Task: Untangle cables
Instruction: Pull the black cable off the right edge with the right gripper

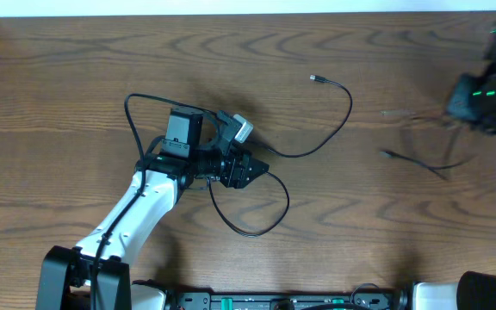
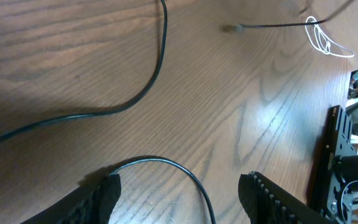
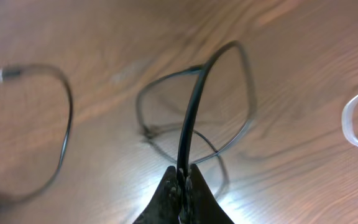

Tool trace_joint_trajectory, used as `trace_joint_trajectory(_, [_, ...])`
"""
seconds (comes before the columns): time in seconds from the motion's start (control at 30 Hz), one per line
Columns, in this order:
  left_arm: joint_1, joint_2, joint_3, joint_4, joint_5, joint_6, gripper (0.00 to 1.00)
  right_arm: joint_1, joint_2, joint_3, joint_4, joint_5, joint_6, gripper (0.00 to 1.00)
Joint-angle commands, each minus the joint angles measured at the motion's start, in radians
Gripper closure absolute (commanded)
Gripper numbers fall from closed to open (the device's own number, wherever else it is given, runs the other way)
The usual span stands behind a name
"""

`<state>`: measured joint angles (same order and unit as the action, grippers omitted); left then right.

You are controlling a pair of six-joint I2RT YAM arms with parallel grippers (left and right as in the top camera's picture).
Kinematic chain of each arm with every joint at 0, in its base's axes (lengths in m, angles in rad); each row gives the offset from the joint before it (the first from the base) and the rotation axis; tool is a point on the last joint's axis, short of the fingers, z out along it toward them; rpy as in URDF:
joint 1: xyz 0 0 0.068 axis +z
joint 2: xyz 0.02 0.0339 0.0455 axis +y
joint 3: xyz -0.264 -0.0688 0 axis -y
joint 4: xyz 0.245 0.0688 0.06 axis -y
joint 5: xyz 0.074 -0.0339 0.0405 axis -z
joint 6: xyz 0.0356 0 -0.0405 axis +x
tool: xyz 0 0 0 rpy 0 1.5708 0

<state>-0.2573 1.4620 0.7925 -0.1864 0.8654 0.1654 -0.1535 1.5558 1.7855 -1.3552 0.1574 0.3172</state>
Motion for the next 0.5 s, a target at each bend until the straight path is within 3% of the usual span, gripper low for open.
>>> trace_joint_trajectory(0.0, [-0.001,-0.015,0.003,0.001,0.003,0.017,0.33,-0.05,0.0,0.121,-0.025,0.047,-0.027,0.99])
trace_joint_trajectory(0.2, [-0.001,-0.015,0.003,0.01,0.003,0.017,0.33,-0.118,0.0,0.258,-0.024,0.047,-0.034,0.99])
trace_joint_trajectory(0.47, [-0.001,-0.015,0.003,0.009,0.002,0.019,0.33,-0.265,0.026,0.283,0.043,0.06,-0.039,0.99])
